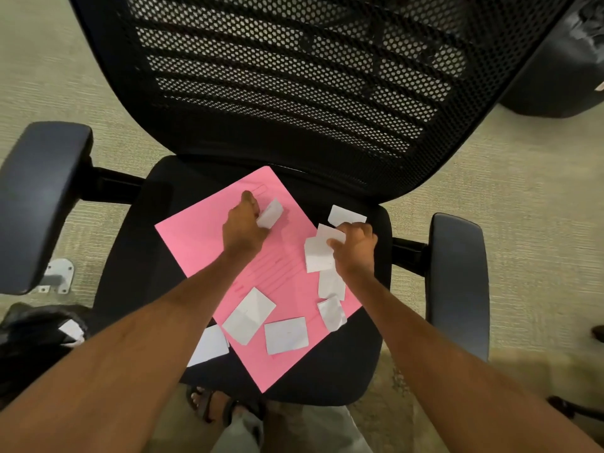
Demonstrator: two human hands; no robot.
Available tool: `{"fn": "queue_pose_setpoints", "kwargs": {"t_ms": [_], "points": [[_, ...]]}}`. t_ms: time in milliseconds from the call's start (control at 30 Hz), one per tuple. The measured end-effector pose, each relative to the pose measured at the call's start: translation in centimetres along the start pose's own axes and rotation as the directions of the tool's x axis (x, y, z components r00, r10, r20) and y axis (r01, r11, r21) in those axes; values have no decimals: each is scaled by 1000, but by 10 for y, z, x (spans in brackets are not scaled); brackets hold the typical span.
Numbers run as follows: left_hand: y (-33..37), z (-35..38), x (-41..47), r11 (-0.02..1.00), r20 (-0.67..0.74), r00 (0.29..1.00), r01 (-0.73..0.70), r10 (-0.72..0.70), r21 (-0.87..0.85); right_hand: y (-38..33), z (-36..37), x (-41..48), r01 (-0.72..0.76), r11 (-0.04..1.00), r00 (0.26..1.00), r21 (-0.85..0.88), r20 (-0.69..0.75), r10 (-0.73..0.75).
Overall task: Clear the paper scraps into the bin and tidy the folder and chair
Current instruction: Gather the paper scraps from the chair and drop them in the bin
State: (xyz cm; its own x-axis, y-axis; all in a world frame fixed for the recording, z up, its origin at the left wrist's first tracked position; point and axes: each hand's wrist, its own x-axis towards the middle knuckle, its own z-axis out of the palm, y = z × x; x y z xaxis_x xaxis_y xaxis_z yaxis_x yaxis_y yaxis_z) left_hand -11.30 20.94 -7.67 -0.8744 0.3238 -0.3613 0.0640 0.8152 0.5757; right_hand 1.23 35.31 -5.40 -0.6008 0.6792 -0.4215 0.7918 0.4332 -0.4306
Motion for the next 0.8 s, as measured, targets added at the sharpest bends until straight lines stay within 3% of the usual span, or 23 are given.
{"fn": "queue_pose_setpoints", "kwargs": {"t_ms": [233,500,700,800], "points": [[-37,-13,-47,953,-25,999,11,-20,-303,-8,9,3,-38,993,999,114,-10,39],[-69,-29,-110,826,-10,974,188,-228,-532,-16,12,-1,-40,966,997,255,-54,56],[-96,-40,-150,756,-8,924,308,-382,-577,-35,11,-3,118,957,992,266,6,-124],[-110,-41,-167,726,-15,872,399,-490,-560,-51,17,-13,243,950,954,196,130,-271]]}}
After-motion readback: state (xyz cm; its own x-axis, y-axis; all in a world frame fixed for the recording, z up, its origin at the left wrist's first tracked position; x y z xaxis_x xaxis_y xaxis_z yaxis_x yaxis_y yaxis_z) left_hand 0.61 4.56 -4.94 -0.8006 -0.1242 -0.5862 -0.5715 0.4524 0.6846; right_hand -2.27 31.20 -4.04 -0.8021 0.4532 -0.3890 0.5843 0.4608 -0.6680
